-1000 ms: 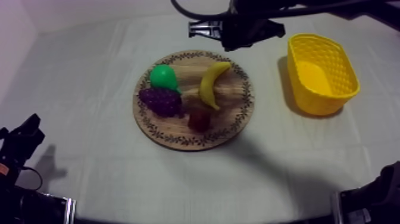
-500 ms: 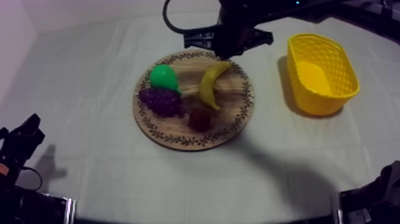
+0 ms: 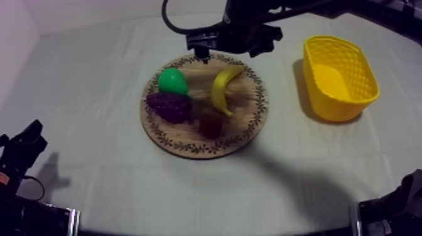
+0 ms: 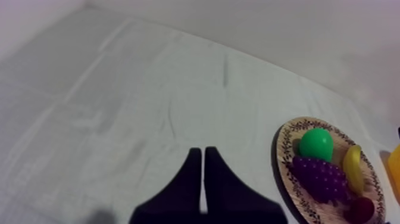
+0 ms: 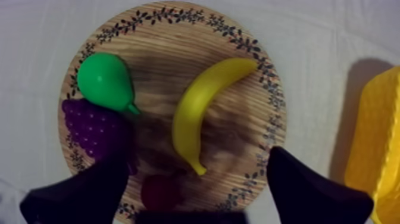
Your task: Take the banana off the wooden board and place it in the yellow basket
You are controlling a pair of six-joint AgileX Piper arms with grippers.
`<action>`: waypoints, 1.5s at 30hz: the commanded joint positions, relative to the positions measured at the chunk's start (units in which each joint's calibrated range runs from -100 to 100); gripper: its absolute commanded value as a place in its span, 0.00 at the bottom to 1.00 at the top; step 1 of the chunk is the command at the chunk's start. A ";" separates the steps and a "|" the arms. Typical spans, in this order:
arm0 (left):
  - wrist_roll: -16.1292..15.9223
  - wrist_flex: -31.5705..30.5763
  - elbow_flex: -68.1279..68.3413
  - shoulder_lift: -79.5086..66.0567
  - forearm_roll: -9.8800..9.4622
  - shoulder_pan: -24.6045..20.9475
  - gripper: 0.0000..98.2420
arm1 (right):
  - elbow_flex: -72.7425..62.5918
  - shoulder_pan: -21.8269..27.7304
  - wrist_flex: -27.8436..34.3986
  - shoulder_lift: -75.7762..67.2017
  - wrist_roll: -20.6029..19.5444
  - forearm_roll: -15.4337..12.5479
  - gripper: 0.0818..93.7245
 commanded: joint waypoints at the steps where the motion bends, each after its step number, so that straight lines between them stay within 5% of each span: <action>1: -0.01 -0.02 0.03 -0.03 -0.01 -0.01 0.00 | -0.05 0.14 -0.04 0.17 0.05 -0.07 0.97; 45: -0.01 -0.02 0.03 -0.03 -0.01 -0.01 0.00 | -17.64 3.36 -0.92 29.62 1.47 -2.69 0.95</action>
